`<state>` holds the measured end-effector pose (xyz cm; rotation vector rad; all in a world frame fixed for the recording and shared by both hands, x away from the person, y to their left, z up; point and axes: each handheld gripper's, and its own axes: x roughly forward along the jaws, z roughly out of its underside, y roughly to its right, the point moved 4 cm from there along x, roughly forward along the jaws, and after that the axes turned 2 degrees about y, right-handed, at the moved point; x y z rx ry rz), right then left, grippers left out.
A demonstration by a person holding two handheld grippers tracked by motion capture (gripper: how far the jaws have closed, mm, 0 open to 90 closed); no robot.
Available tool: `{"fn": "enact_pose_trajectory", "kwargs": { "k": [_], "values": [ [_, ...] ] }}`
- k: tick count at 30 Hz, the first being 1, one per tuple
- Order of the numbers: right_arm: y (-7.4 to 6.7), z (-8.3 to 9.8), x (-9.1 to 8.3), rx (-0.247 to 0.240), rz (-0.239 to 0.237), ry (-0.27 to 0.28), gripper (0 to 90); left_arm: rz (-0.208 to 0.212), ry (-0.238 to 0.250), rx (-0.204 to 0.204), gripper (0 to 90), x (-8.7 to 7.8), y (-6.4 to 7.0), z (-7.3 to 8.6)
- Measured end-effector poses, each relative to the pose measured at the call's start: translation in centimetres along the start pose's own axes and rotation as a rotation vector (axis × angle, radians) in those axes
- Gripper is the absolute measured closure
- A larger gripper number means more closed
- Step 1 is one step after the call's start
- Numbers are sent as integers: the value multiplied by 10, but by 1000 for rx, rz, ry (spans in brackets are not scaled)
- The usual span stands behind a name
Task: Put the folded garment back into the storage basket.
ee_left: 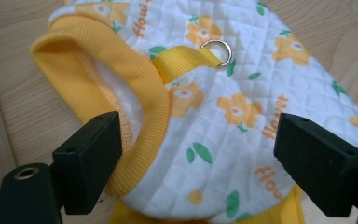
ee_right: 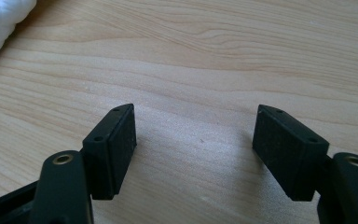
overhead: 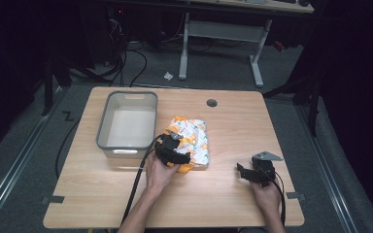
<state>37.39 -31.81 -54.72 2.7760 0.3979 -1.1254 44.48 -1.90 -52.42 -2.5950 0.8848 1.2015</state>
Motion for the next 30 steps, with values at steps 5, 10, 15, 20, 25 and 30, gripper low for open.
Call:
{"fn": "enact_pose_trajectory", "kwargs": {
  "k": [5,10,15,20,25,30],
  "values": [
    [0,0,0,0,0,0,305,-17,-20,-18,152,9,-4,2],
    [0,0,0,0,0,0,305,-46,-62,-24,149,18,-5,6],
    [0,0,0,0,0,0,305,-60,-62,-10,156,21,-5,6],
    [0,0,0,0,0,0,304,-75,-57,20,220,20,-3,7],
    [0,0,0,0,0,0,304,-61,-31,62,450,18,4,7],
    [0,0,0,0,0,0,304,-39,-28,78,643,16,6,7]
  ]
}}
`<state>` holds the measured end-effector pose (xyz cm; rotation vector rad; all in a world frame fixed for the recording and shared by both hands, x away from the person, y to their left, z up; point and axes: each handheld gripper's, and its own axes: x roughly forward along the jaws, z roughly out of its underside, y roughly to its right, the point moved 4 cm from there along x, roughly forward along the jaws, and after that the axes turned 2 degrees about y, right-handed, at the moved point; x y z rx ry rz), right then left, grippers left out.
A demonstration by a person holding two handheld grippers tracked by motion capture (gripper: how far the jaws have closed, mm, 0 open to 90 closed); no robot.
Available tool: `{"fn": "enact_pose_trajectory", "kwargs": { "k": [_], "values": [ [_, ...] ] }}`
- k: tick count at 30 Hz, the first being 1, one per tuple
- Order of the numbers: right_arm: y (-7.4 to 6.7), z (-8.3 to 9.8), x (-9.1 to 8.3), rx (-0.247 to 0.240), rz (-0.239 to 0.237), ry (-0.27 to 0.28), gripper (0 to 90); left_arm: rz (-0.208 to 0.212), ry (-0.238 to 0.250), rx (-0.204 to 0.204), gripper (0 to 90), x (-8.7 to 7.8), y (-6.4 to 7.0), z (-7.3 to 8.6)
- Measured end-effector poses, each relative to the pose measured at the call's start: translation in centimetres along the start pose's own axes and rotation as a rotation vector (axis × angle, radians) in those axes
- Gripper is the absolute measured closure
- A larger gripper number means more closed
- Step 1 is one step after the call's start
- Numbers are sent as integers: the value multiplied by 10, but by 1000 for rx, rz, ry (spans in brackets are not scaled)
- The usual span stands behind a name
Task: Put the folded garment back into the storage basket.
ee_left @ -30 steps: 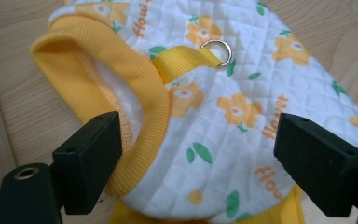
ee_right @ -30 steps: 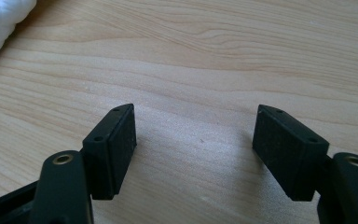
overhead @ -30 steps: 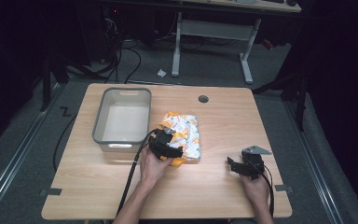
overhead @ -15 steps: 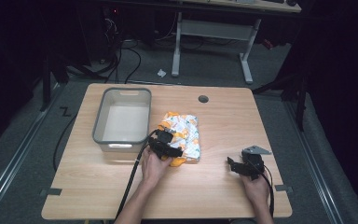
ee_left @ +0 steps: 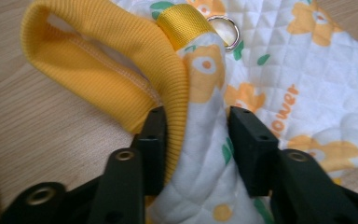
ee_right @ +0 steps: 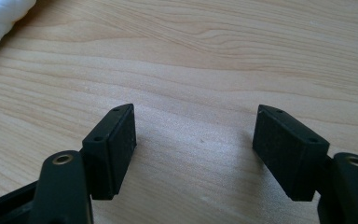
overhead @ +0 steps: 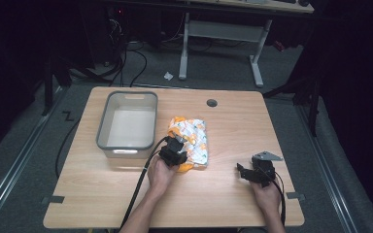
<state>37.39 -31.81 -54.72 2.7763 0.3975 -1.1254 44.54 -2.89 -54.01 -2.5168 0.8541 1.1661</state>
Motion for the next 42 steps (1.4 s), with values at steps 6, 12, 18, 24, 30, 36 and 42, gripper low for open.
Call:
{"fn": "enact_pose_trajectory", "kwargs": {
  "k": [6,12,18,24,30,36,42],
  "values": [
    [0,0,0,1,0,0,304,43,-5,-7,737,-2,-4,-1],
    [0,0,0,1,0,0,304,81,21,-12,752,-8,-3,-3],
    [0,0,0,2,0,-1,304,111,81,14,762,-25,2,-14],
    [0,0,0,2,0,-1,304,141,131,1,763,-37,2,-19],
    [0,0,0,2,0,-1,303,158,177,44,765,-55,7,-28],
    [0,0,0,1,0,-1,303,167,196,66,768,-63,7,-34],
    [0,0,0,2,0,-1,303,179,214,72,768,-71,5,-41]
  ]
}}
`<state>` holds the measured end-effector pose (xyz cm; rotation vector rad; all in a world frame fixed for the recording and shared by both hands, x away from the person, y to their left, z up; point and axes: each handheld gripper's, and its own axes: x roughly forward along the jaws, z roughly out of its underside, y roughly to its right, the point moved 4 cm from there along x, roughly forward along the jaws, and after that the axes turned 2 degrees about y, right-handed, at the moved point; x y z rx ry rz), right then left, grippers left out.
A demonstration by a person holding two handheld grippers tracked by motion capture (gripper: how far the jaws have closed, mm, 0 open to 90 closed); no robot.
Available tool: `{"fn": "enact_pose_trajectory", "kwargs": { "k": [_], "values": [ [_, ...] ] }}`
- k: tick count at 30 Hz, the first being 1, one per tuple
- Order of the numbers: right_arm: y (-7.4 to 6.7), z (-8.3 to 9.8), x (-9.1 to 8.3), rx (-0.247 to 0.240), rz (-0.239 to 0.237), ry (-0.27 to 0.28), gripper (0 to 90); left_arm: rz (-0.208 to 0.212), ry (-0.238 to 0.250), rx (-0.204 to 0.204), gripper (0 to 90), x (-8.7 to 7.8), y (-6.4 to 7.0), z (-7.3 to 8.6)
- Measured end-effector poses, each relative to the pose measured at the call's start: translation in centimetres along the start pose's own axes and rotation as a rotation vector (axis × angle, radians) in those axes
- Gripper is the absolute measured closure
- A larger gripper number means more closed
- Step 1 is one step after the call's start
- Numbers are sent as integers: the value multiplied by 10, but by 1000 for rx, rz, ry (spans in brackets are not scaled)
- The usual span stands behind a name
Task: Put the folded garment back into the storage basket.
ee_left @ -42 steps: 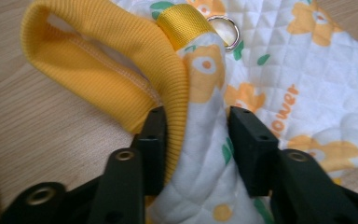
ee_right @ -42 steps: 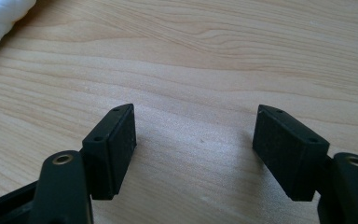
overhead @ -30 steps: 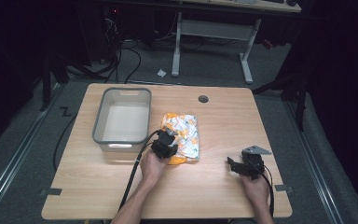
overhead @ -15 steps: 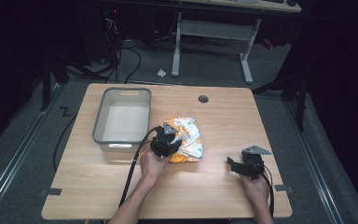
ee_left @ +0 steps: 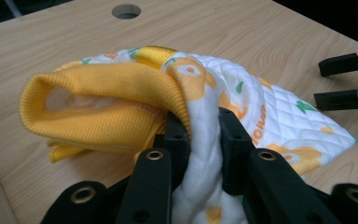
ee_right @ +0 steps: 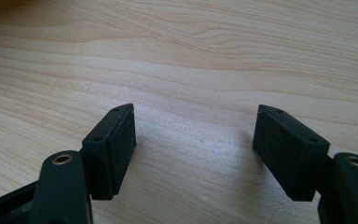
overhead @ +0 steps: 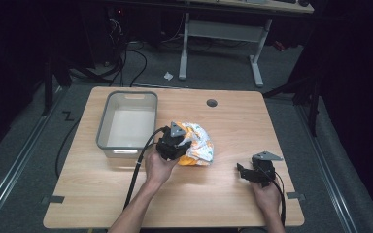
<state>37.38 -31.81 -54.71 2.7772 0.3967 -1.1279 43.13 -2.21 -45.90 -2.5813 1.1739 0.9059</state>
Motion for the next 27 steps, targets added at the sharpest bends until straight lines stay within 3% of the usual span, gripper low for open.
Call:
{"fn": "enact_pose_trajectory", "kwargs": {
  "k": [3,10,14,27],
  "values": [
    [0,0,0,0,0,0,303,32,14,-21,769,-4,-2,-5],
    [0,0,0,-1,0,-1,302,36,37,-17,769,-15,-8,-17],
    [0,0,0,-1,0,-1,302,21,59,6,770,-26,-13,-29],
    [0,0,0,0,-1,0,302,-9,90,30,770,-52,-38,-52]
  ]
}}
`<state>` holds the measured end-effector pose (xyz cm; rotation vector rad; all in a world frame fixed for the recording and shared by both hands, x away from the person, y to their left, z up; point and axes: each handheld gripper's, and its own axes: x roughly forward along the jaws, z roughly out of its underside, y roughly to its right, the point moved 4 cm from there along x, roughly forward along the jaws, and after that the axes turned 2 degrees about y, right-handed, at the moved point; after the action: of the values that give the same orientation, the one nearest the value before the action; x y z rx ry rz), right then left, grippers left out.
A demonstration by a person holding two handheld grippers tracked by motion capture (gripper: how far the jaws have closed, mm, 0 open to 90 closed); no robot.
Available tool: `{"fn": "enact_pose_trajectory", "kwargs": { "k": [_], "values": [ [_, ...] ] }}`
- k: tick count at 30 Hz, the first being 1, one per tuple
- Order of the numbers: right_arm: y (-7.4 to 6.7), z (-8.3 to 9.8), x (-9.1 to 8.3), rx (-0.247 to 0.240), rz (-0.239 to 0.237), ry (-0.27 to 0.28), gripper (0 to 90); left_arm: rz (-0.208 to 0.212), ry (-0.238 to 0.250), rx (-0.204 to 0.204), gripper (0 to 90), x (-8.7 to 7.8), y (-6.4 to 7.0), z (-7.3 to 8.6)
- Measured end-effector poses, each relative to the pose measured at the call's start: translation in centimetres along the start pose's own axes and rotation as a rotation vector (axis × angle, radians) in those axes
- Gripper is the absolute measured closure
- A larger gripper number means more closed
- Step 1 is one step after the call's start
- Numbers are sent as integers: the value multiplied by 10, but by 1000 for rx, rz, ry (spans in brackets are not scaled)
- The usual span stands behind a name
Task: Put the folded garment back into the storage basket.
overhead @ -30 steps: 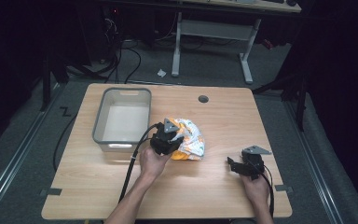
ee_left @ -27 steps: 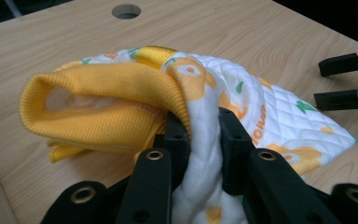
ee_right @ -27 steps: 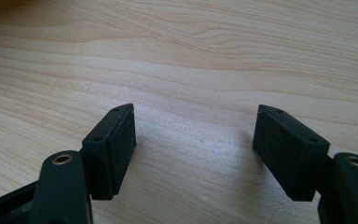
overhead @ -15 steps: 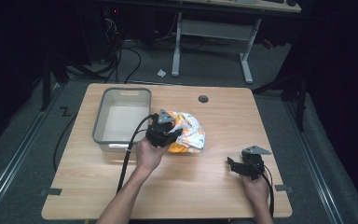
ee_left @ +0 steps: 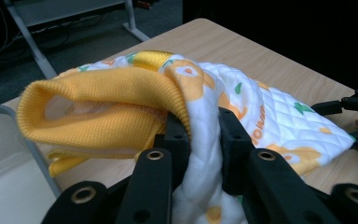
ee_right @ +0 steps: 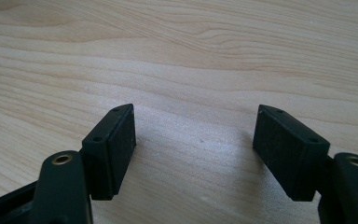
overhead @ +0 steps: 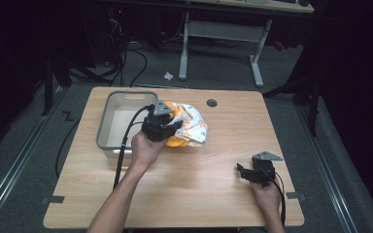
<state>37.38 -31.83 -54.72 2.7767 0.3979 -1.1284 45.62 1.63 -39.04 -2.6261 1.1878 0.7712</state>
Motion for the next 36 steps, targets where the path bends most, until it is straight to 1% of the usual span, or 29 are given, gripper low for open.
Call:
{"fn": "enact_pose_trajectory", "kwargs": {
  "k": [2,4,7,10,14,19,25,27,36],
  "values": [
    [0,0,0,0,0,0,302,-1,6,-4,770,-3,-5,-1],
    [0,0,0,0,1,0,302,-3,1,-11,770,-5,-10,0],
    [0,0,0,0,0,0,302,-17,-1,-14,770,-10,-16,2],
    [0,0,0,0,0,0,302,-23,5,-13,770,-16,-22,3],
    [0,0,0,1,0,0,302,-26,17,-24,770,-22,-31,4],
    [0,0,0,1,1,0,302,-46,19,-29,770,-29,-39,5],
    [0,0,0,1,0,0,302,-66,34,-29,770,-39,-47,4],
    [0,0,0,1,1,0,302,-73,31,-32,770,-43,-51,5],
    [0,0,0,0,2,0,302,-95,39,-59,770,-54,-67,13]
  ]
}}
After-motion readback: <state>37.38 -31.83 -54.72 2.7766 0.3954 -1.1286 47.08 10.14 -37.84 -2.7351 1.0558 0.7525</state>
